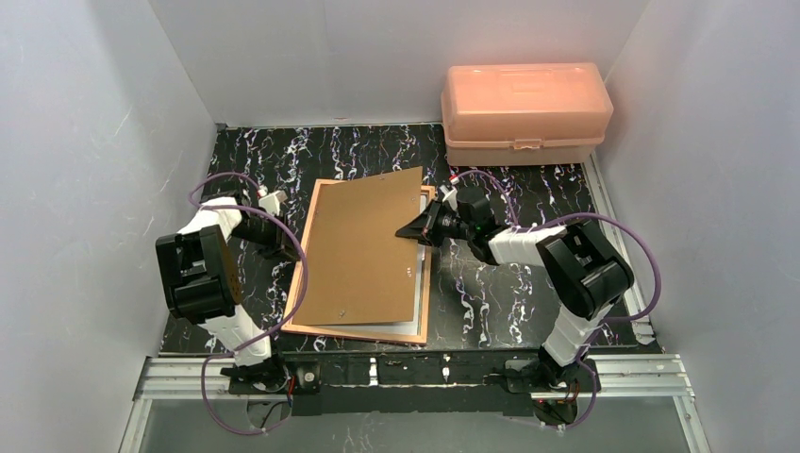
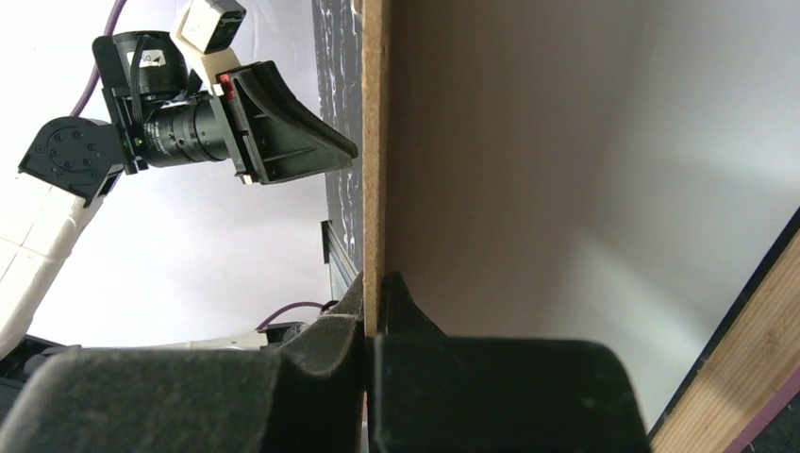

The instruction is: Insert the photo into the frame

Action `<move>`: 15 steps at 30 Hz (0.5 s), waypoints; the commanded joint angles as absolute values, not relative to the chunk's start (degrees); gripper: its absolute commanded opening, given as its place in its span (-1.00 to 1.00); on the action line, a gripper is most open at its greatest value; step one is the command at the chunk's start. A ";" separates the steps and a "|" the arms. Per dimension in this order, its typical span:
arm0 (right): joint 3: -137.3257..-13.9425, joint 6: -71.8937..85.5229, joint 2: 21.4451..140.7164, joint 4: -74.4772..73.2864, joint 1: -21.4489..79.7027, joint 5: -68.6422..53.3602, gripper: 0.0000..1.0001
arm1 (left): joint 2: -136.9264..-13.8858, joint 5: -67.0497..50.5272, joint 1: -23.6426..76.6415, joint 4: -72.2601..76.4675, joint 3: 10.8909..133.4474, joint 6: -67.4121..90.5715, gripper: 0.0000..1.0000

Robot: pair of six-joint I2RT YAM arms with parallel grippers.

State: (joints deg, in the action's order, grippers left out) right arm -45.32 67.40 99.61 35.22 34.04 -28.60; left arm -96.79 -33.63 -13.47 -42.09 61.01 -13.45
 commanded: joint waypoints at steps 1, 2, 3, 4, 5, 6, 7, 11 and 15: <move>-46.12 66.87 100.59 40.78 33.89 -29.62 -0.97 | -97.66 -34.27 -13.18 -42.69 59.91 -14.61 -0.61; -46.14 66.88 100.86 40.95 33.90 -29.63 -0.97 | -97.73 -34.32 -13.18 -42.67 59.86 -14.79 -0.62; -46.14 66.96 101.14 41.12 33.90 -29.66 -0.97 | -97.73 -34.28 -13.18 -42.69 59.81 -14.91 -0.64; -46.23 66.97 101.38 41.18 33.87 -29.70 -0.97 | -97.73 -34.28 -13.14 -42.69 59.76 -15.00 -0.65; -46.27 66.85 101.55 41.03 33.87 -29.71 -0.97 | -97.73 -34.28 -13.10 -42.69 59.75 -15.10 -0.66; -46.36 66.55 101.72 40.55 33.85 -29.64 -0.97 | -97.81 -34.32 -13.10 -42.67 59.70 -15.07 -0.67; -46.63 65.94 101.81 39.77 33.84 -29.64 -0.97 | -97.82 -34.40 -13.10 -42.70 59.68 -15.16 -0.68; -48.51 60.56 101.40 31.14 33.84 -29.26 -0.81 | -97.78 -34.71 -13.10 -42.69 59.52 -15.12 -0.72; -52.58 53.29 100.66 18.90 33.87 -27.72 -0.47 | -97.49 -34.80 -13.12 -42.91 59.67 -15.10 -0.73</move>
